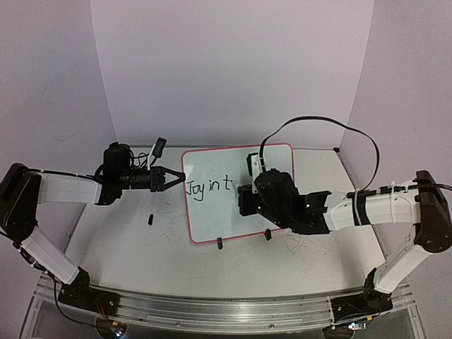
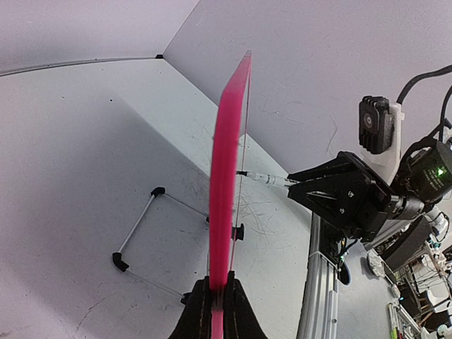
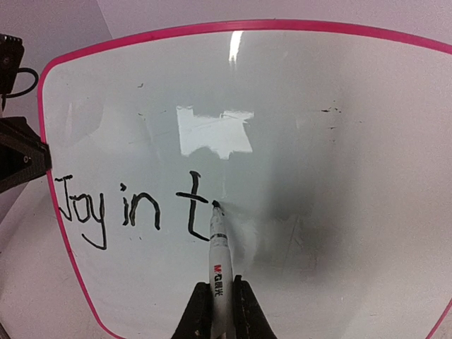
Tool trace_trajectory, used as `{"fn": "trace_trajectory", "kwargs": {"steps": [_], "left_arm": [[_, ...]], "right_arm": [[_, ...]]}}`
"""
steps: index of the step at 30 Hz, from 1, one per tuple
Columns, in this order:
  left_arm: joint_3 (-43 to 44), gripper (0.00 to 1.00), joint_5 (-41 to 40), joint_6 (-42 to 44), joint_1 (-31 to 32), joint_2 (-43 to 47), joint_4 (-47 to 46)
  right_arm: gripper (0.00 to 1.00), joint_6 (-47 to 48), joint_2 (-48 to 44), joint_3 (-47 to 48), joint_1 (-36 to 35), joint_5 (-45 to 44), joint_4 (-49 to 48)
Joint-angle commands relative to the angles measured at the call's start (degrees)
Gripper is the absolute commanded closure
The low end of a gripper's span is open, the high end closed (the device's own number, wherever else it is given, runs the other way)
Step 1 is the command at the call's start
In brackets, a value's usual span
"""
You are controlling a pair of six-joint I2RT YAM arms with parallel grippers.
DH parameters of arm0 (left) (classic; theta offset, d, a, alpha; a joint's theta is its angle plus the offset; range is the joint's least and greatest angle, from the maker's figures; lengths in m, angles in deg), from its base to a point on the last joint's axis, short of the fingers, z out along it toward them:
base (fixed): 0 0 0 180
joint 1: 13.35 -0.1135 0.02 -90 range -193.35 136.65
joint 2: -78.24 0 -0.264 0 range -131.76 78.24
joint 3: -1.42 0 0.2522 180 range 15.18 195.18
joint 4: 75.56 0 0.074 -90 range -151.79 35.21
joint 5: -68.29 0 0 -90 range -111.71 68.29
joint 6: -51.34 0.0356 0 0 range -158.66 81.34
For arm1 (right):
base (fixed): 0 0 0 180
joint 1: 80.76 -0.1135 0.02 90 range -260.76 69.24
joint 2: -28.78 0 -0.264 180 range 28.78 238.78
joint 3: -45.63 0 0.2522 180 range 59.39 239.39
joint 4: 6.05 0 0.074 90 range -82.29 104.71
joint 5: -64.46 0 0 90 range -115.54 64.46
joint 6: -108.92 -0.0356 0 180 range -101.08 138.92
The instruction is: Write a sentence on the whiteboard
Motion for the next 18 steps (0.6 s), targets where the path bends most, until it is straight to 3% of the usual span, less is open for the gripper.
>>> {"fn": "trace_trajectory", "kwargs": {"steps": [1, 18], "left_arm": [[2.35, 1.0, 1.52, 0.44, -0.21, 2.12, -1.65], [2.24, 1.0, 1.56, 0.35, -0.23, 2.37, -1.56]], "right_arm": [[1.0, -1.47, 0.94, 2.0, 0.06, -1.55, 1.7], [1.0, -4.12, 0.42, 0.1, 0.04, -0.41, 3.22]]}}
